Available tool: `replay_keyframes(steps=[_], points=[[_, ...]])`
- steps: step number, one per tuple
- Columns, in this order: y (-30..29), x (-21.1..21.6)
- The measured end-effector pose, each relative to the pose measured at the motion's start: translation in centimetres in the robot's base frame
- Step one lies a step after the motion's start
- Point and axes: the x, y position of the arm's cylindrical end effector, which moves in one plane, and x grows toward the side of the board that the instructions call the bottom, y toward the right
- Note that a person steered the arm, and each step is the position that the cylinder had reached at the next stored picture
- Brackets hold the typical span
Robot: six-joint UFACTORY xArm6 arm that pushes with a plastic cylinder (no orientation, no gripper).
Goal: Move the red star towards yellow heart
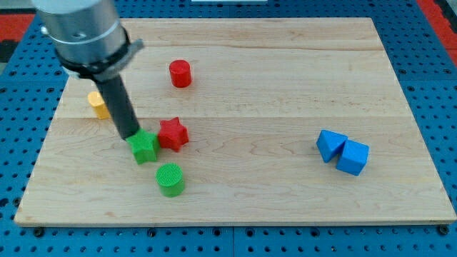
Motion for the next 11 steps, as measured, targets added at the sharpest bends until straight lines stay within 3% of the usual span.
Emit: replay_keyframes(steps=[2, 7, 9, 11], points=[[5.1, 3.2], [5.9, 0.1], [6.7, -3.4], [15.0, -5.6]])
